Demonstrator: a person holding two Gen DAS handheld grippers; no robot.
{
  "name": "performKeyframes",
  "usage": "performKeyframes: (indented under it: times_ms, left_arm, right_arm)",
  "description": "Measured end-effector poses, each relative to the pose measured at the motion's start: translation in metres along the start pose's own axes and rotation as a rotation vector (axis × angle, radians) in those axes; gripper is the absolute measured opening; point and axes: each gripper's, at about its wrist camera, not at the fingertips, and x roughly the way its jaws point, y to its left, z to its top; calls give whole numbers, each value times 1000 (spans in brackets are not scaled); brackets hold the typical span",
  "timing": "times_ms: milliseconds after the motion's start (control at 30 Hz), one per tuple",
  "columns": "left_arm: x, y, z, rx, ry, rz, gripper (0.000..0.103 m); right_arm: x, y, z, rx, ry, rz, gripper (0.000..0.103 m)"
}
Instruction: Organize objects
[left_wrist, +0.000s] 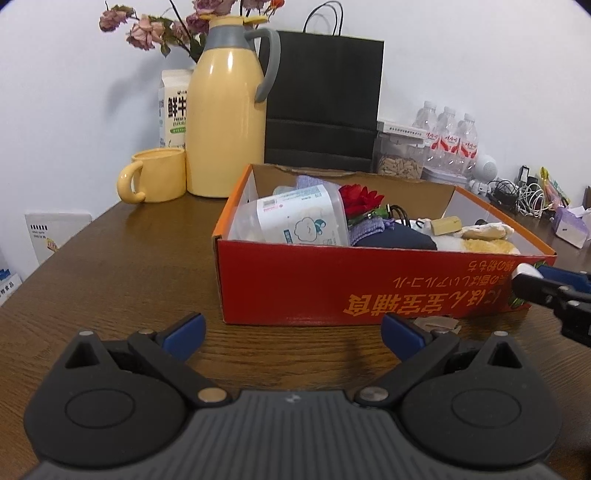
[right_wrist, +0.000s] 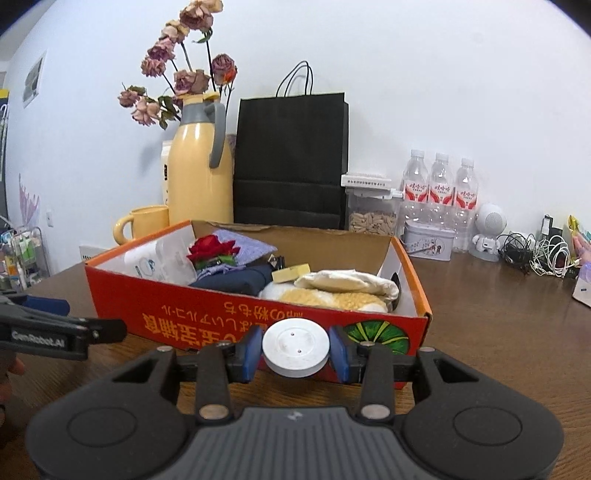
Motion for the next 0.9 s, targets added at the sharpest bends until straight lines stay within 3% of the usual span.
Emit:
performKeyframes:
  times_ms: [200, 900]
  left_arm:
    - [5, -9, 2, 15, 3, 15, 103]
    - [48, -108, 6, 106, 130, -18, 103]
  right_arm:
    - [-6, -8, 2, 18, -35, -4, 38]
    - [-11, -46, -2, 39, -52, -12, 38]
